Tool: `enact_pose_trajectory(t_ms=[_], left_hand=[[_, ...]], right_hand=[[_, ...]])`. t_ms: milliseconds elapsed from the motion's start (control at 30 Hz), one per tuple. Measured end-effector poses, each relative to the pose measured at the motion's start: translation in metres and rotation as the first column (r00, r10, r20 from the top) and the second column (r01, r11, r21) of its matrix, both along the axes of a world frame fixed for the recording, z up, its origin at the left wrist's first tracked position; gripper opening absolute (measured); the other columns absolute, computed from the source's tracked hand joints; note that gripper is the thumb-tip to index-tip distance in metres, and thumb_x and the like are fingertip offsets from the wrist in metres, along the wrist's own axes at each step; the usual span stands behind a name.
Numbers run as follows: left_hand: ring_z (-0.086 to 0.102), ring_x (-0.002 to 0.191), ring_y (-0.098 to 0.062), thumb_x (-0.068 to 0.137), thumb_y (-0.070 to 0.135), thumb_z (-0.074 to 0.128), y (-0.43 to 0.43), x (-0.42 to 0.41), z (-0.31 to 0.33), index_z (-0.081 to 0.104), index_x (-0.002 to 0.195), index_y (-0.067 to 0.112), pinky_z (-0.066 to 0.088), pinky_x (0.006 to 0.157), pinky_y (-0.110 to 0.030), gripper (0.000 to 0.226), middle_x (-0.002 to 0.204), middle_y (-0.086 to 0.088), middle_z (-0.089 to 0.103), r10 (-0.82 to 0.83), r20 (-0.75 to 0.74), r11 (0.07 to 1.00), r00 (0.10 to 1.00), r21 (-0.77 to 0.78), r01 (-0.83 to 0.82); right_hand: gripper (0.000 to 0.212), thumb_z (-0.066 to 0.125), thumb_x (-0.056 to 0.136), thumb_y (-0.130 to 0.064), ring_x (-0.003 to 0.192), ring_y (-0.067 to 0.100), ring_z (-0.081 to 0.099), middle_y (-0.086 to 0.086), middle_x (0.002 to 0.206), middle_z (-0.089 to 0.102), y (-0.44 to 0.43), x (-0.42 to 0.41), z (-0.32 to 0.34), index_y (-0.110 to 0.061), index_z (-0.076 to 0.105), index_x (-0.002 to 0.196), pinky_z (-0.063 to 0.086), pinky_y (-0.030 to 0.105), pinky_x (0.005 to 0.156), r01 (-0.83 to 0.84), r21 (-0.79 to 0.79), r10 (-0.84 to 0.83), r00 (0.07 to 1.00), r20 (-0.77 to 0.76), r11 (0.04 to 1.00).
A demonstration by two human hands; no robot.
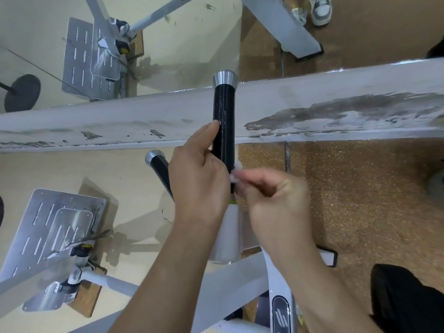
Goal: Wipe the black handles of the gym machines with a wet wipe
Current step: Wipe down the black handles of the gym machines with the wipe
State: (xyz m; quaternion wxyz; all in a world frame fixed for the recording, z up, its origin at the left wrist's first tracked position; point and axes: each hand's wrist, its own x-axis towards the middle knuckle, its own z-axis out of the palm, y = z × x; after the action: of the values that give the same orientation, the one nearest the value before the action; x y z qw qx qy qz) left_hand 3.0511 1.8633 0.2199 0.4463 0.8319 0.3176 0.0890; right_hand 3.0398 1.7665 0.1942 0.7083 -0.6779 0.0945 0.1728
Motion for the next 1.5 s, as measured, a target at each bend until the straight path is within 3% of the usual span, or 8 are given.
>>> enact_pose_trajectory(t_ms=[233,400,567,733,867,1033,1333,1500], left_hand=[[0.065,0.096,-0.03,0.066,0.004,0.03,-0.002,0.0,0.003,0.066,0.119,0.021,0.052,0.091,-0.043,0.067,0.1,-0.014,0.072,0.036,-0.011,0.999,0.999,-0.012,-0.036],[0.062,0.103,-0.036,0.069,-0.001,0.03,-0.002,0.0,0.006,0.066,0.119,0.022,0.05,0.093,-0.044,0.066,0.104,-0.017,0.071,0.045,-0.029,0.999,0.999,0.012,-0.045],[0.063,0.101,-0.035,0.064,0.006,0.029,-0.001,0.0,0.003,0.066,0.119,0.021,0.052,0.091,-0.044,0.068,0.104,-0.013,0.072,0.041,0.002,0.999,0.999,-0.009,-0.041],[0.065,0.101,-0.033,0.065,0.007,0.03,0.003,-0.001,-0.001,0.068,0.116,0.023,0.051,0.091,-0.048,0.066,0.102,-0.011,0.073,0.046,0.02,0.999,0.999,0.001,-0.046],[0.066,0.1,-0.026,0.065,0.007,0.031,0.002,-0.002,0.0,0.07,0.113,0.023,0.052,0.091,-0.045,0.063,0.101,-0.006,0.074,0.057,0.036,0.998,0.998,-0.017,-0.056],[0.066,0.095,-0.029,0.072,0.008,0.031,0.002,-0.003,0.001,0.071,0.106,0.024,0.053,0.086,-0.047,0.055,0.1,-0.006,0.072,0.061,0.059,0.998,0.996,0.005,-0.061],[0.053,0.055,-0.001,0.079,-0.005,0.04,-0.002,-0.022,0.018,0.072,0.08,0.023,0.045,0.06,-0.02,0.042,0.062,0.014,0.062,0.25,0.123,0.962,0.96,-0.146,-0.232],[0.065,0.082,-0.002,0.087,0.004,0.058,-0.018,-0.063,0.028,0.073,0.089,0.032,0.049,0.074,-0.019,0.032,0.088,0.014,0.07,0.088,0.125,0.99,0.988,-0.12,-0.073]], right_hand=[[0.028,0.07,0.079,0.003,0.068,0.009,0.069,-0.005,0.072,0.073,0.013,0.017,-0.007,-0.024,0.073,0.074,0.057,0.029,0.07,0.093,-0.014,-0.093,0.995,0.031,0.996],[0.029,0.07,0.078,0.005,0.069,0.006,0.07,-0.007,0.072,0.075,-0.017,-0.003,0.008,-0.023,0.074,0.068,0.055,0.022,0.069,-0.209,-0.067,0.213,0.976,0.055,0.976],[0.03,0.072,0.077,0.002,0.066,0.008,0.069,-0.008,0.067,0.071,0.0,0.015,0.003,-0.026,0.07,0.068,0.058,0.031,0.072,-0.012,-0.065,0.017,0.997,0.078,0.998],[0.031,0.074,0.076,0.001,0.065,0.009,0.067,-0.008,0.067,0.073,-0.02,-0.007,0.012,-0.027,0.072,0.063,0.058,0.034,0.07,-0.161,-0.019,0.162,0.985,0.054,0.987],[0.028,0.071,0.079,0.003,0.059,-0.001,0.064,-0.012,0.059,0.068,0.005,0.011,0.01,-0.022,0.068,0.068,0.054,0.02,0.063,0.034,0.031,-0.034,0.999,0.012,0.999],[0.022,0.072,0.079,-0.001,0.069,0.009,0.068,-0.005,0.073,0.074,-0.016,-0.01,0.015,-0.022,0.073,0.074,0.056,0.026,0.068,-0.173,-0.101,0.184,0.976,0.117,0.98],[0.016,0.071,0.083,-0.007,0.049,0.011,0.055,-0.002,0.058,0.061,0.016,0.008,0.002,-0.018,0.066,0.072,0.052,0.029,0.056,0.146,0.031,-0.14,0.98,-0.139,0.989],[0.016,0.076,0.079,-0.017,0.048,0.012,0.057,0.0,0.059,0.064,0.006,0.017,0.008,-0.02,0.065,0.068,0.051,0.032,0.058,0.116,-0.164,-0.136,0.983,-0.12,0.98]])
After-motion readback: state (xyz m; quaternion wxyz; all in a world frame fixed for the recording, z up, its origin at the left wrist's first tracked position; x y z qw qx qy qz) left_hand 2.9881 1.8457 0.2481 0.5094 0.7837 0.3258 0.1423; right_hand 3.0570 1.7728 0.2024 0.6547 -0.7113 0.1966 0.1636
